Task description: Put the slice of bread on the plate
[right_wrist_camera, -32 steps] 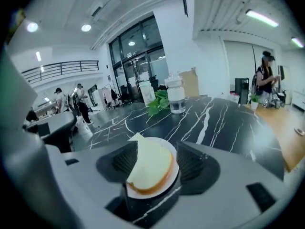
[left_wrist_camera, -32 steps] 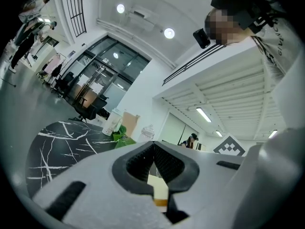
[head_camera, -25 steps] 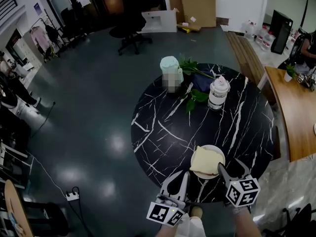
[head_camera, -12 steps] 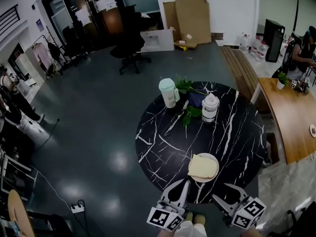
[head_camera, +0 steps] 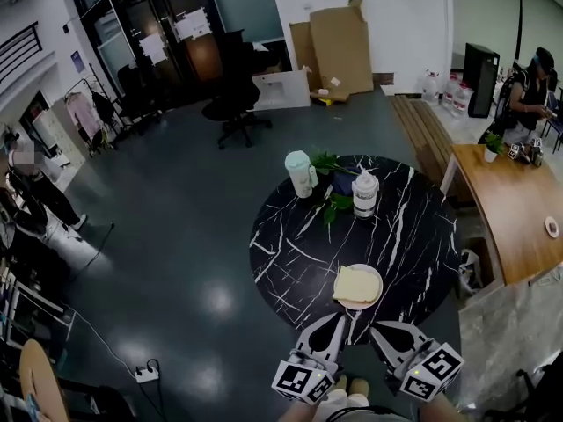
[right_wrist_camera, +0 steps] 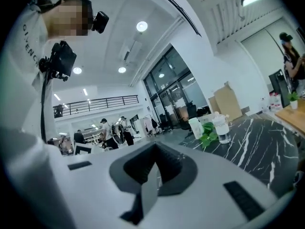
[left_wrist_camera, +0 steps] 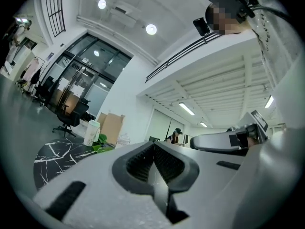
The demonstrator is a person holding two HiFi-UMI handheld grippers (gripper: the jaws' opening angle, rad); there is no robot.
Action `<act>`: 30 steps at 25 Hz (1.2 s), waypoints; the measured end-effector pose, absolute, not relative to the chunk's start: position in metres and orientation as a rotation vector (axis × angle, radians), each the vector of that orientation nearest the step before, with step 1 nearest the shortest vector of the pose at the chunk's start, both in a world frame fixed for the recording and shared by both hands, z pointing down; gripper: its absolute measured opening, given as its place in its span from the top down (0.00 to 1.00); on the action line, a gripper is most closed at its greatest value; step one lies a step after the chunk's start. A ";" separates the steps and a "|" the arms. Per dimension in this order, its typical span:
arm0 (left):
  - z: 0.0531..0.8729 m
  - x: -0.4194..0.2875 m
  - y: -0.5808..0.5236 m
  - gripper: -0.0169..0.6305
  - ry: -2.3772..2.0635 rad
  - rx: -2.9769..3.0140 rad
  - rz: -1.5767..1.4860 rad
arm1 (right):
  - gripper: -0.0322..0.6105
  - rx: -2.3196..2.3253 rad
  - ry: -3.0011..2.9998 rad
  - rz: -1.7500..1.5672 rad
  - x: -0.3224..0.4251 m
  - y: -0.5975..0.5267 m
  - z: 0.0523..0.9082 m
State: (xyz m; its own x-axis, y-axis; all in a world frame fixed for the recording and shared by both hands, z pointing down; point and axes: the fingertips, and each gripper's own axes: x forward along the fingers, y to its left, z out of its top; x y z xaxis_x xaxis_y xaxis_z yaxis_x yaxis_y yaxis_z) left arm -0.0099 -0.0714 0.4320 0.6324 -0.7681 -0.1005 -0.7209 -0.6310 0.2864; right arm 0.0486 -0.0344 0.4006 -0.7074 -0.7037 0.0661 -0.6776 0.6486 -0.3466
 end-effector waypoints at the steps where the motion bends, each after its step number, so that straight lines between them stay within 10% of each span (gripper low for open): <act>1: 0.431 -0.007 -0.068 0.96 -1.224 2.652 -0.299 | 0.94 -1.163 2.780 -0.539 0.047 -0.033 0.398; 30: 0.423 -0.009 -0.063 0.96 -1.275 2.633 -0.322 | 0.94 -1.244 2.775 -0.561 0.056 -0.024 0.397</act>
